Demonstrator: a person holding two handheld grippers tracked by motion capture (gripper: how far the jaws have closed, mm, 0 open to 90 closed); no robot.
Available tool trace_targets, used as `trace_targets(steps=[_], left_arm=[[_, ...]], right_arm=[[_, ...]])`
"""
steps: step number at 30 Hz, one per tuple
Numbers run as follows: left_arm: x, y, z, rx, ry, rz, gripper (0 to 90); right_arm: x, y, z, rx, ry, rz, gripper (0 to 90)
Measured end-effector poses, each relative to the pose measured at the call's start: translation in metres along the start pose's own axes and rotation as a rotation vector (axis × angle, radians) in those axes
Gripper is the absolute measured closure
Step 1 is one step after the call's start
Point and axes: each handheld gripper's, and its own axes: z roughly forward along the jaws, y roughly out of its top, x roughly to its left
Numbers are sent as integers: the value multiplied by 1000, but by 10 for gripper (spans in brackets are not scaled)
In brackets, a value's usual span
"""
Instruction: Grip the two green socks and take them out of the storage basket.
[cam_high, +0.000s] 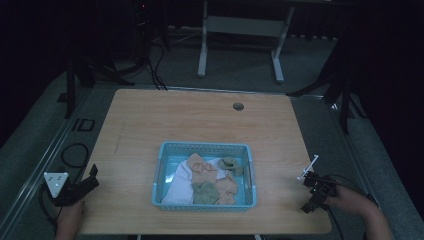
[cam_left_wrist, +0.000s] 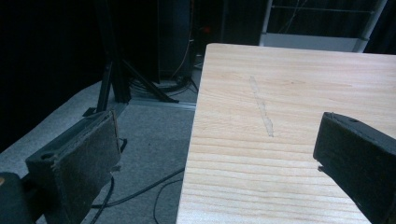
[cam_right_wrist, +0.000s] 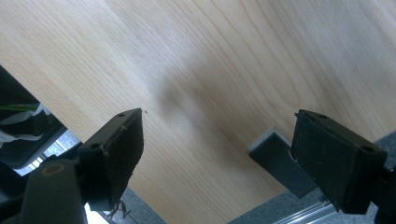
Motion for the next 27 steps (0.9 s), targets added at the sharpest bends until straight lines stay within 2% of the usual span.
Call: trace_targets(steps=[4,9,18,27], left_arm=[[0,0,0,-1,-3,-1,7],[0,0,0,-1,-1,-1,7],[1,0,0,0,-4,-3,7],[1,0,0,2,-8,-3,7]], right_arm=[[8,9,-3,4,11,-50,168],[21,22,-8,1,12,-144,167],[50,51,-26,-6,16,-274,168],[70,86,-40,10,-9,-361,168]])
